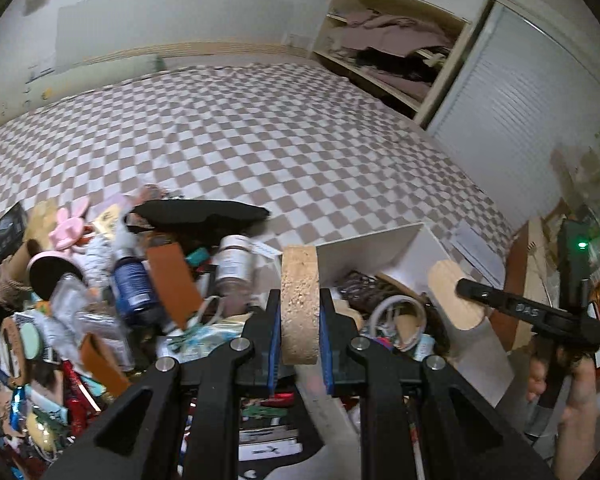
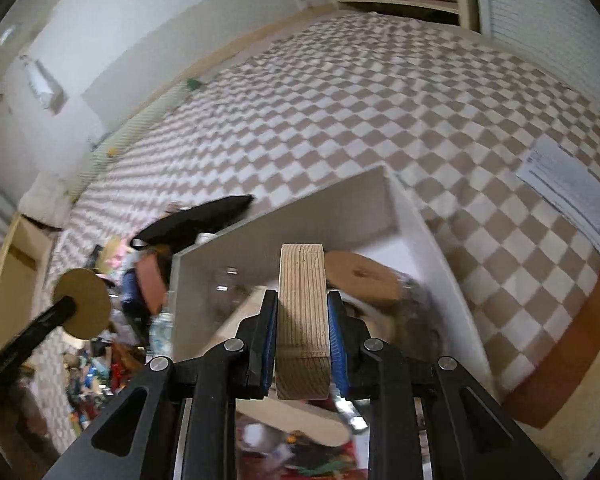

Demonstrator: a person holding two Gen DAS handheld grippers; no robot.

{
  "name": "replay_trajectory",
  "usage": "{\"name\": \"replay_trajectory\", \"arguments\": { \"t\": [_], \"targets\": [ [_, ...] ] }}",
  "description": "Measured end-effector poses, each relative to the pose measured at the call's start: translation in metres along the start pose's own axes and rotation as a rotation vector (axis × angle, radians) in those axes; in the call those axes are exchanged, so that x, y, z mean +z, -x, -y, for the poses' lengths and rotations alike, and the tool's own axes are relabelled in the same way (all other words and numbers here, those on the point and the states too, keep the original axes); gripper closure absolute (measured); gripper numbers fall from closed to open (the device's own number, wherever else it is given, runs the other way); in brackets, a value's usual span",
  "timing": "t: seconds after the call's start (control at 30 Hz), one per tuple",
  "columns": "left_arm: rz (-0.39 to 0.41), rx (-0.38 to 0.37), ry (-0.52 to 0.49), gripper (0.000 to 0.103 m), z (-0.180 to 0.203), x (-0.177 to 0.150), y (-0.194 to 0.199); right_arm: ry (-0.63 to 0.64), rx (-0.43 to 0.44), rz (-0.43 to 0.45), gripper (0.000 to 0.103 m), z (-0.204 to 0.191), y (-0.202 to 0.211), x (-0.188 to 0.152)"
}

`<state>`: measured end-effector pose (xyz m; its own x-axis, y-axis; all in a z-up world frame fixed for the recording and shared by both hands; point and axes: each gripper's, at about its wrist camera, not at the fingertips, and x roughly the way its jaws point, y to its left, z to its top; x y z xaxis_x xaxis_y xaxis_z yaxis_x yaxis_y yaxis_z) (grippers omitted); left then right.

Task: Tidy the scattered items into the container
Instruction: 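Carry the cork disc and wooden cylinder over the white box, then open both tools to drop the disc and cylinder into the box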

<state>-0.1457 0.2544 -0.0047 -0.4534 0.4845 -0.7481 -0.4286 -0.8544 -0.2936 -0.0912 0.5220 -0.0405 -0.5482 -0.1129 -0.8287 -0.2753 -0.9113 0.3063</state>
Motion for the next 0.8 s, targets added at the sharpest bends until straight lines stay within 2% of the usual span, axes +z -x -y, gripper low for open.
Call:
{"name": "replay_trajectory", "arguments": {
  "t": [0.33, 0.63, 0.8],
  "targets": [
    [-0.033, -0.058, -0.067, 0.087, 0.045, -0.003, -0.025, 0.024, -0.108, -0.036, 0.079, 0.020, -0.012, -0.006],
    [-0.070, -0.101, -0.097, 0.087, 0.076, -0.008, -0.051, 0.180, -0.240, 0.062, 0.079, 0.005, -0.004, 0.000],
    [-0.100, -0.113, -0.117, 0.086, 0.089, -0.013, -0.067, 0.183, -0.274, 0.049, 0.079, 0.008, -0.024, 0.013]
  ]
}}
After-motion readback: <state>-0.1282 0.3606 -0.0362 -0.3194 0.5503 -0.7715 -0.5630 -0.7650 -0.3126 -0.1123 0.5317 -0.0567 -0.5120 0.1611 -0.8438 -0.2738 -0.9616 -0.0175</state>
